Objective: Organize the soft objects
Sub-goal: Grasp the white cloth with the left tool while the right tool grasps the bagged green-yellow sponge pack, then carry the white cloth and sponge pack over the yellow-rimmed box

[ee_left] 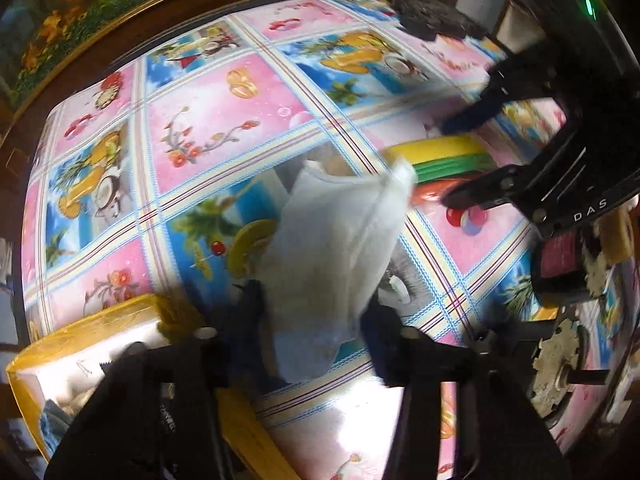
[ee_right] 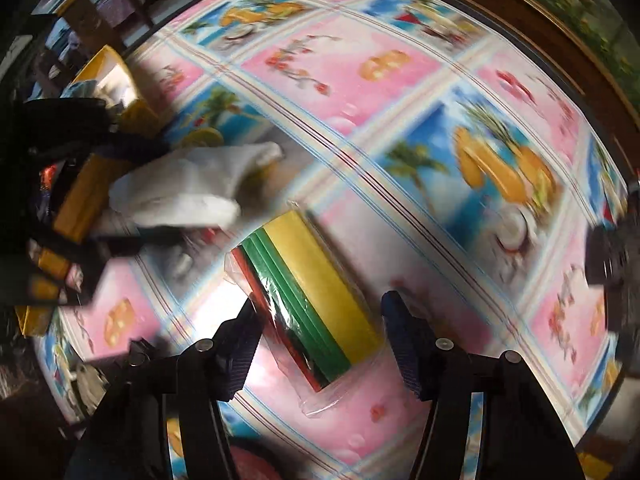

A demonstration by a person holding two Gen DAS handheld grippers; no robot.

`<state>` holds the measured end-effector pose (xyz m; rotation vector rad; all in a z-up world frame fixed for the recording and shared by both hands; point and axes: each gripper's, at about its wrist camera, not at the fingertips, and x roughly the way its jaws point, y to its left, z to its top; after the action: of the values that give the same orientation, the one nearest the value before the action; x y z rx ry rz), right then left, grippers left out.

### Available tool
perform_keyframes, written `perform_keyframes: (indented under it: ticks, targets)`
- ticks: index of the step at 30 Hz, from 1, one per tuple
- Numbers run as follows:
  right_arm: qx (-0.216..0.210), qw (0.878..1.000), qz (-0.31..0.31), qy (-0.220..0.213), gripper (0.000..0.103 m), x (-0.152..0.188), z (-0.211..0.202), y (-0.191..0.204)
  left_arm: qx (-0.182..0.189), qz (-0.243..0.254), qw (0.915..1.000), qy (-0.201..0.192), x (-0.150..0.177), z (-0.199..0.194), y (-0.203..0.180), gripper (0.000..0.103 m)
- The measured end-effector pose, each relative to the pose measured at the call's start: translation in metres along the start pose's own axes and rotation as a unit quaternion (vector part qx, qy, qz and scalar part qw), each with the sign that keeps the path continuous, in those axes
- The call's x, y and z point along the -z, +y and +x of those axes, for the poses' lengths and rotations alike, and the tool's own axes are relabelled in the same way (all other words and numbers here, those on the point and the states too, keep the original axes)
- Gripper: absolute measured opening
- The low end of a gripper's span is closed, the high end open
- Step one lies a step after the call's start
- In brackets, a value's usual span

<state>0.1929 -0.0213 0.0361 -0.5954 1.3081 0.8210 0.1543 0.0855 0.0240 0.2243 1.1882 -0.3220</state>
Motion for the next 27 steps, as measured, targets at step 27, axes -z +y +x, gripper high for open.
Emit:
perform_keyframes:
  ticks: [27]
  targets:
    - [-0.041,0.957,0.233,-0.169,0.055,0.275,-0.144,0.021,0.048,-0.047,0.9859,-0.153,0.141,-0.154,-0.072,0.027]
